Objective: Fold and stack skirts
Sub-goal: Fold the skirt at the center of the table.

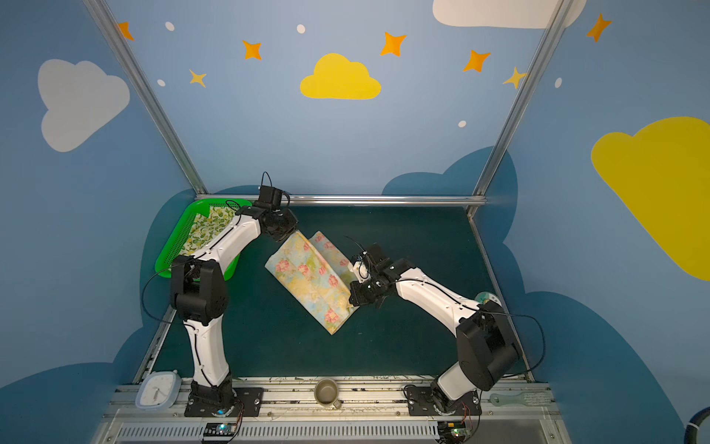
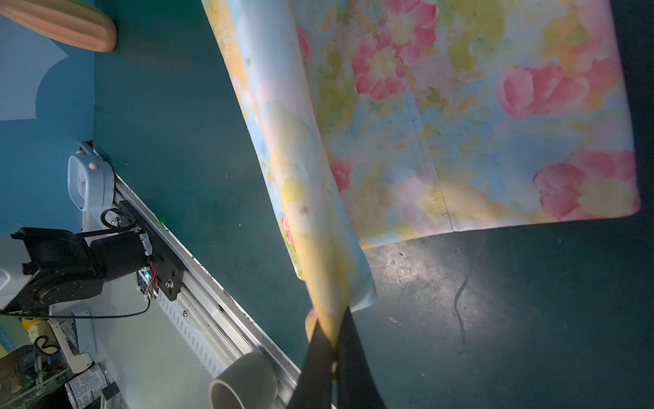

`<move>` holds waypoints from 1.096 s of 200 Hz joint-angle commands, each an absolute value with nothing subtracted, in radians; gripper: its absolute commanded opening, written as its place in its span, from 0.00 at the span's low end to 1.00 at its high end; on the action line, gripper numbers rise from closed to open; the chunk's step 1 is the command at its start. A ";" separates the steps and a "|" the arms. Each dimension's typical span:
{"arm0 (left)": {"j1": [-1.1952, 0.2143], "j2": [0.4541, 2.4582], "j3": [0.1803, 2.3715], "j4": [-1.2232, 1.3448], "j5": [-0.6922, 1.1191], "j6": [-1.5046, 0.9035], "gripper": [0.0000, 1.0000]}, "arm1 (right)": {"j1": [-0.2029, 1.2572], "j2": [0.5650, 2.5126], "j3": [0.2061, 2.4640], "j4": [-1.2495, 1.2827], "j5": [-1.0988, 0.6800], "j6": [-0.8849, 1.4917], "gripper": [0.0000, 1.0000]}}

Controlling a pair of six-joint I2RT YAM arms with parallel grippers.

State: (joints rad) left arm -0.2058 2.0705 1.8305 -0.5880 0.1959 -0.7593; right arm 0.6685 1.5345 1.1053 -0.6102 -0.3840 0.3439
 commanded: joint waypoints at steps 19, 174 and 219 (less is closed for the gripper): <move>-0.198 2.121 1.897 -0.601 0.140 -0.755 0.04 | 0.644 1.538 1.100 -0.648 -0.415 0.344 0.00; -0.195 2.298 2.074 -0.656 0.143 -0.758 0.04 | 0.567 1.654 1.182 -0.672 -0.434 0.330 0.00; -0.195 2.328 2.109 -0.667 0.146 -0.755 0.04 | 0.554 1.675 1.186 -0.669 -0.436 0.333 0.00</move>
State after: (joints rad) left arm -0.2108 2.3100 2.0796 -0.6697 0.1928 -0.7605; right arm 0.5632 1.6588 1.1645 -0.6060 -0.4232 0.3359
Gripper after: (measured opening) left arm 0.050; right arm 0.048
